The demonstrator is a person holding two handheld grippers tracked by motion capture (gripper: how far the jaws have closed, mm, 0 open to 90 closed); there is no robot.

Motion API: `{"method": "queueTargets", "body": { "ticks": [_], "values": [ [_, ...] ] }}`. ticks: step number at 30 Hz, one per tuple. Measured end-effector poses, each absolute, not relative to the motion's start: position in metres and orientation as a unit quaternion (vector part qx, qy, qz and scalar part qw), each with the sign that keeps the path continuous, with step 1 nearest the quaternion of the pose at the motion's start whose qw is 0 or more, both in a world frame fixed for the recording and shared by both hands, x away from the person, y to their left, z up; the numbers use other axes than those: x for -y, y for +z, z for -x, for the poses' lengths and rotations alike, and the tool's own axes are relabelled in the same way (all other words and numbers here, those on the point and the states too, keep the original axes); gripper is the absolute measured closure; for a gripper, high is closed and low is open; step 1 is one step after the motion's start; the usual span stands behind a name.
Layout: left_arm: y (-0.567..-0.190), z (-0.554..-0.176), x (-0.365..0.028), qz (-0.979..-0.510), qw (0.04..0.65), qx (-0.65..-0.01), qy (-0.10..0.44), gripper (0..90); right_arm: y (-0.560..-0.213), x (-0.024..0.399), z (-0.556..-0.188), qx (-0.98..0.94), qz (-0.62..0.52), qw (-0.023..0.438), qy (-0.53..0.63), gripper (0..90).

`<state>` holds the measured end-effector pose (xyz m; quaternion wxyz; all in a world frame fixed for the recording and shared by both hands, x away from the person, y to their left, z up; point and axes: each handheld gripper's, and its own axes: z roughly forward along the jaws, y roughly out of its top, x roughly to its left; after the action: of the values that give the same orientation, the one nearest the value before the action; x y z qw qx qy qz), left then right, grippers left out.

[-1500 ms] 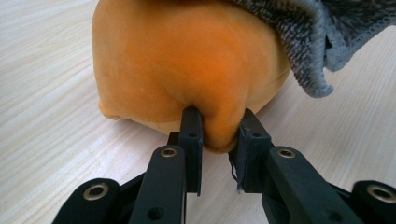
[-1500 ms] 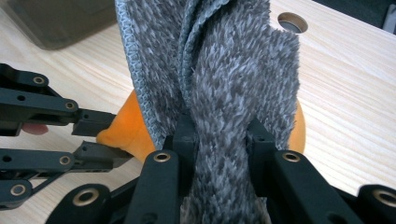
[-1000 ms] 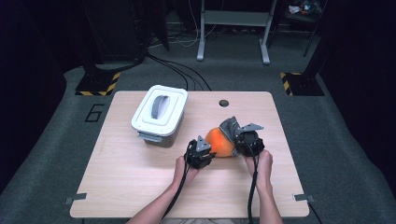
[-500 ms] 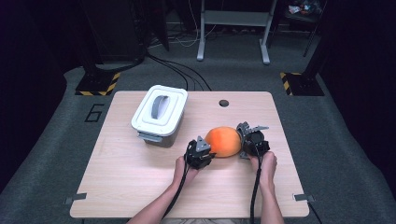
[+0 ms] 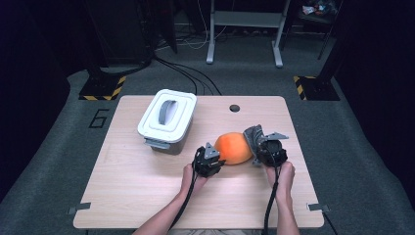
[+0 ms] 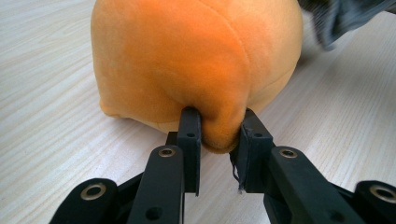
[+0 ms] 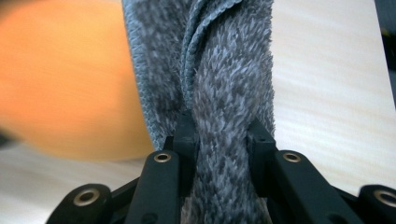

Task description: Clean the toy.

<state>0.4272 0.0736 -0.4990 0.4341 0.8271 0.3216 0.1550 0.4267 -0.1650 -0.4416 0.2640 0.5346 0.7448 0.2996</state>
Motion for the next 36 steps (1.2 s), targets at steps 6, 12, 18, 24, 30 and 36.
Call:
{"method": "queueTargets", "body": {
  "ticks": [6,12,18,24,30,36],
  "values": [
    [-0.499,-0.427,-0.074,-0.827,0.435,-0.32,0.158,73.3,-0.428,0.141,-0.417,-0.769,-0.499,0.248,0.313,71.6],
    [-0.497,-0.427,-0.076,-0.824,0.44,-0.315,0.166,61.2,-0.443,0.136,-0.431,-0.768,-0.503,0.243,0.313,72.2],
    [-0.496,-0.424,-0.068,-0.823,0.429,-0.312,0.203,39.7,-0.444,0.137,-0.44,-0.769,-0.506,0.246,0.305,72.5],
    [-0.493,-0.426,-0.06,-0.827,0.412,-0.297,0.242,37.1,-0.443,0.137,-0.449,-0.772,-0.509,0.243,0.294,72.5],
    [-0.495,-0.43,-0.058,-0.825,0.414,-0.29,0.252,61.2,-0.444,0.137,-0.451,-0.768,-0.508,0.247,0.303,72.5],
    [-0.489,-0.434,-0.065,-0.82,0.434,-0.315,0.201,71.9,-0.435,0.139,-0.44,-0.76,-0.51,0.255,0.312,72.5]
  ]
}}
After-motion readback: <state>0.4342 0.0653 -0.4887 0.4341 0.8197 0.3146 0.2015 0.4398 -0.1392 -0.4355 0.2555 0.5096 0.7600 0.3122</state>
